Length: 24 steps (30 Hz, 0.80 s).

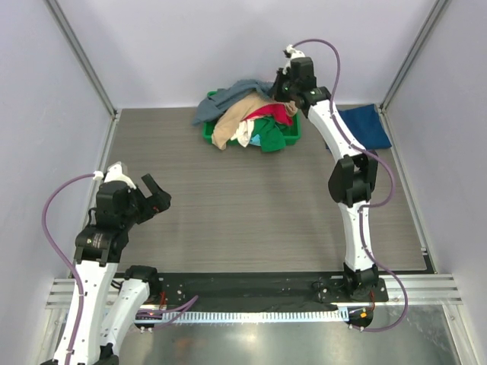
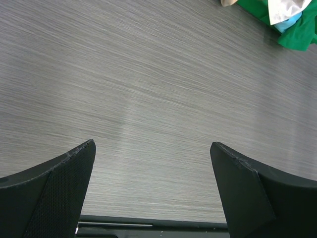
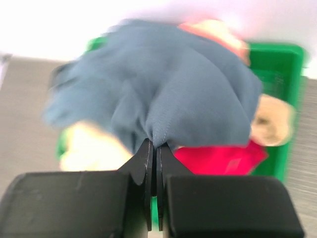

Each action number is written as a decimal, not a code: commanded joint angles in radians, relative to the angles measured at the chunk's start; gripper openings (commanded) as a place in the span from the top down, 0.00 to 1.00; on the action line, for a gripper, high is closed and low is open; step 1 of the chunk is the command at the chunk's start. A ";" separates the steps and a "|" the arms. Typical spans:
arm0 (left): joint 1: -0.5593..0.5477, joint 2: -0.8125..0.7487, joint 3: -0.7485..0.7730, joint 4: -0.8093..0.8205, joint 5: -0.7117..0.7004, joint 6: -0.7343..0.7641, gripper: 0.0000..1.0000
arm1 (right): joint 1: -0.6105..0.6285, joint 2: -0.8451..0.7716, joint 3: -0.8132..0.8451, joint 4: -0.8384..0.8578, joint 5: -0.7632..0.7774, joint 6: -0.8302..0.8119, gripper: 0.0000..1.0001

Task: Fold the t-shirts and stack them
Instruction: Grab the tshirt from the pile, then move the tshirt to the center of the board

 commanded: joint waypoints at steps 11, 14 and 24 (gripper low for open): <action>-0.002 -0.006 -0.005 0.032 -0.033 0.000 0.02 | 0.200 -0.872 -0.440 0.011 -0.007 -0.124 0.99; -0.002 -0.011 -0.004 0.029 -0.048 -0.003 0.02 | 0.199 -1.070 -0.747 0.008 0.103 -0.081 0.99; -0.002 0.001 -0.004 0.027 -0.053 -0.006 0.03 | 0.089 -1.390 -1.455 -0.256 0.528 0.240 0.01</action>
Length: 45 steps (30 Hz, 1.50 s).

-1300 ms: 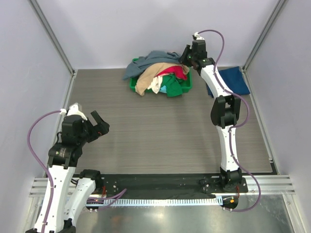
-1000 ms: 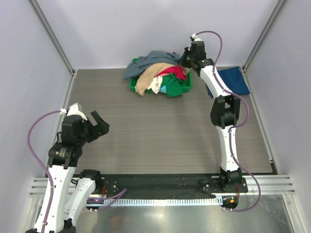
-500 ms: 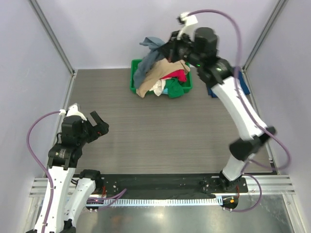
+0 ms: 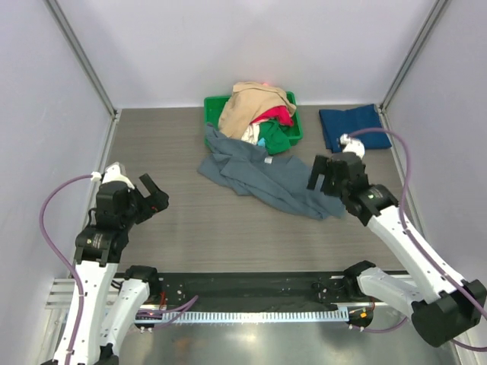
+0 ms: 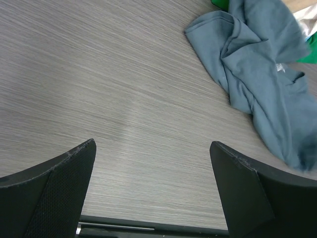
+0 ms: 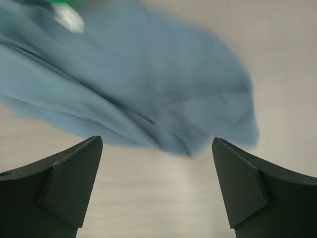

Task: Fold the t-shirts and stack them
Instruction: Move the tshirt to the center of the board, then flatten the tshirt out

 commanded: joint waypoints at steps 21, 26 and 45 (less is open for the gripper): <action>-0.155 0.787 0.049 0.591 0.000 -0.254 0.12 | -0.110 0.211 -0.195 0.082 -0.188 0.169 0.00; -0.153 1.076 0.224 0.626 0.014 -0.262 0.16 | -0.168 0.236 -0.203 0.096 -0.213 0.147 0.01; -0.148 1.244 0.320 0.689 0.032 -0.288 1.00 | -0.204 0.357 -0.280 0.211 -0.286 0.138 0.75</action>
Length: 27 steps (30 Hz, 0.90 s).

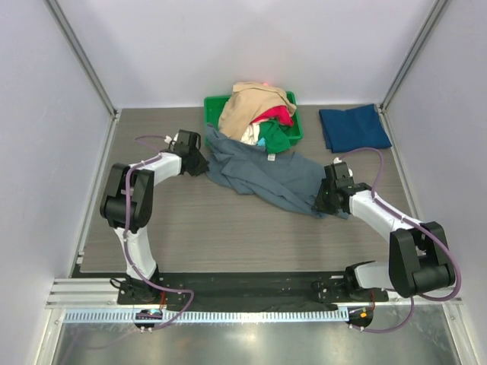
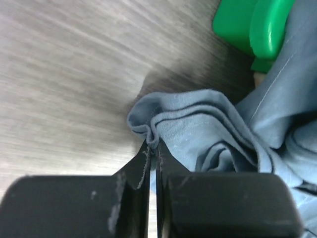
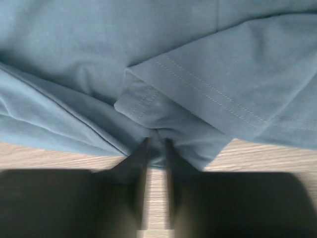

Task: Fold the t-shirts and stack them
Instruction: Flatten the tshirt out

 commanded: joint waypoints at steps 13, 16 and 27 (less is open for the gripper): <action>0.020 -0.823 -0.344 -0.300 -0.246 0.042 1.00 | -0.003 -0.165 -0.025 0.007 -0.068 0.028 0.99; 0.026 -1.006 -0.376 -0.423 -0.286 0.028 1.00 | -0.003 -0.216 -0.034 -0.020 -0.061 0.044 0.99; 0.017 -1.416 -0.368 -0.822 -0.310 -0.064 0.10 | -0.005 -0.412 -0.066 -0.129 -0.058 0.078 0.30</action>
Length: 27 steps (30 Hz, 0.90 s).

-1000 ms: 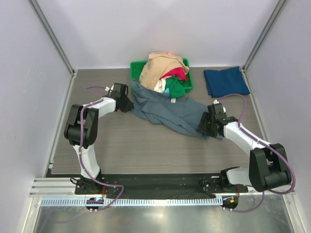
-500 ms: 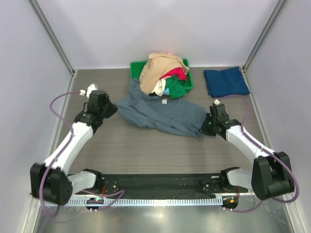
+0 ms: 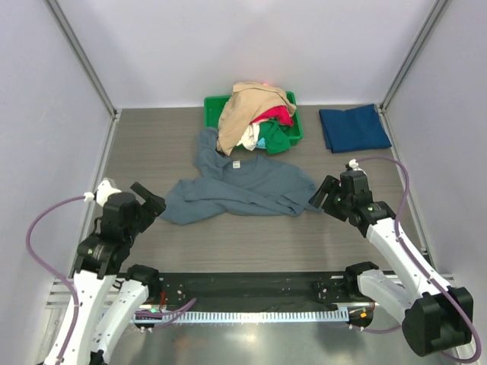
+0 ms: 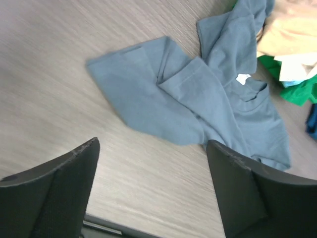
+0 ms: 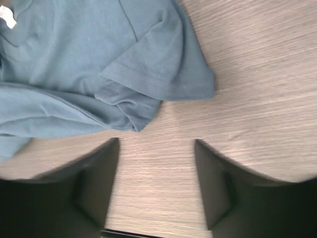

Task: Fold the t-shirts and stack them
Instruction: Flatten the tshirt out

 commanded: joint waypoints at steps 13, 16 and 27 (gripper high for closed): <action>-0.003 0.301 0.005 0.156 0.074 0.105 0.24 | 0.011 0.184 0.010 0.093 -0.084 -0.005 0.26; -0.005 0.393 0.000 0.294 0.076 0.115 0.32 | 0.016 0.235 0.035 0.111 -0.084 -0.014 0.28; -0.003 0.813 0.016 0.562 0.179 0.087 0.42 | 0.016 0.375 0.090 0.159 -0.081 -0.065 0.28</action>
